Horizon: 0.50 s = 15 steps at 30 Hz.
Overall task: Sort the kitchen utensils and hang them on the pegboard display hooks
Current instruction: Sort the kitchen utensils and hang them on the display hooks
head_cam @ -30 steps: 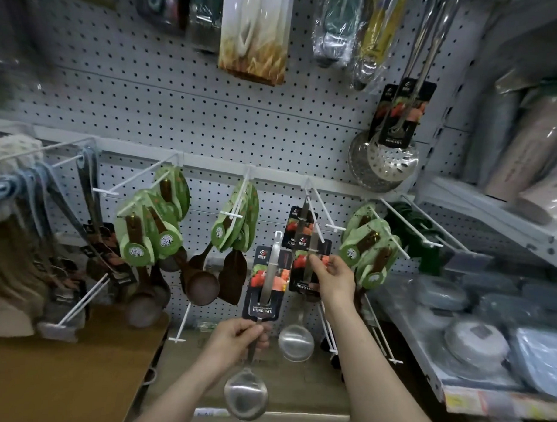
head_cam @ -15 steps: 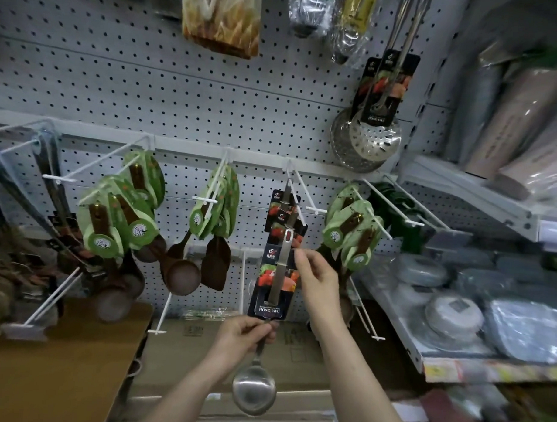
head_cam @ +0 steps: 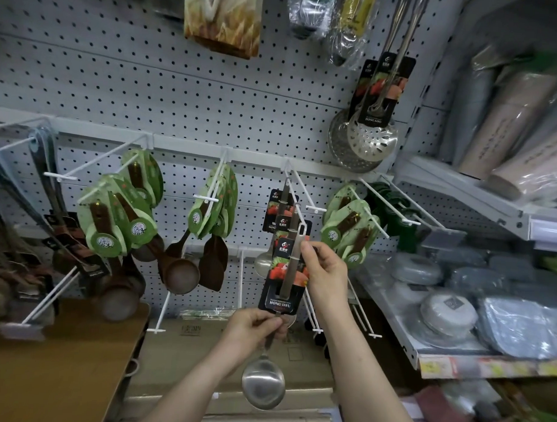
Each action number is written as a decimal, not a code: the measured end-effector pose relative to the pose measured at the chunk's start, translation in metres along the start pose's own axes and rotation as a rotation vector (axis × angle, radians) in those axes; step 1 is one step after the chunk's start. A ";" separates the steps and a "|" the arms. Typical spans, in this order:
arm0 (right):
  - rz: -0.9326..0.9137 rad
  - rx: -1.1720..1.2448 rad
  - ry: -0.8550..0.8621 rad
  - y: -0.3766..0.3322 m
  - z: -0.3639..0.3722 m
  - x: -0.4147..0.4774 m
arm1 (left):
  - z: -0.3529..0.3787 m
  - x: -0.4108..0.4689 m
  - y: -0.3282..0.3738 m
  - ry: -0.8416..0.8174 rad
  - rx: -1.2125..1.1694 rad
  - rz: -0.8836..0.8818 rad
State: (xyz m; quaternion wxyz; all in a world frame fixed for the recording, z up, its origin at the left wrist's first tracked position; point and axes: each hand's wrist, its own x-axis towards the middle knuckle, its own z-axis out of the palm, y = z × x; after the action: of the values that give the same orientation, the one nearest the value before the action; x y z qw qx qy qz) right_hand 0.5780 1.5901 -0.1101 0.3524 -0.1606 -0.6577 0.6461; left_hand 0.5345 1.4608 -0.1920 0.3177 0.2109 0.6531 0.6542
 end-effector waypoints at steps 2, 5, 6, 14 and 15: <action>-0.008 -0.005 0.002 0.002 0.000 0.001 | 0.000 0.002 0.000 0.000 -0.006 0.001; -0.002 0.030 0.019 0.002 0.002 0.004 | 0.000 0.006 0.002 -0.004 -0.009 0.009; 0.005 0.033 0.022 0.002 0.002 0.006 | 0.000 0.008 0.002 -0.002 -0.005 0.008; 0.051 0.023 0.016 0.006 0.006 0.025 | -0.003 0.021 -0.005 0.040 0.122 0.014; 0.056 0.021 0.014 0.007 0.006 0.028 | -0.003 0.022 -0.007 0.050 0.142 0.015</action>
State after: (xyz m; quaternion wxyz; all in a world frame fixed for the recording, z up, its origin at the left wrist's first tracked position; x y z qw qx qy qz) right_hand 0.5530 1.6051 -0.1093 0.3403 -0.1798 -0.6438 0.6614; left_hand 0.5173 1.4735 -0.2018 0.2807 0.2214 0.7039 0.6138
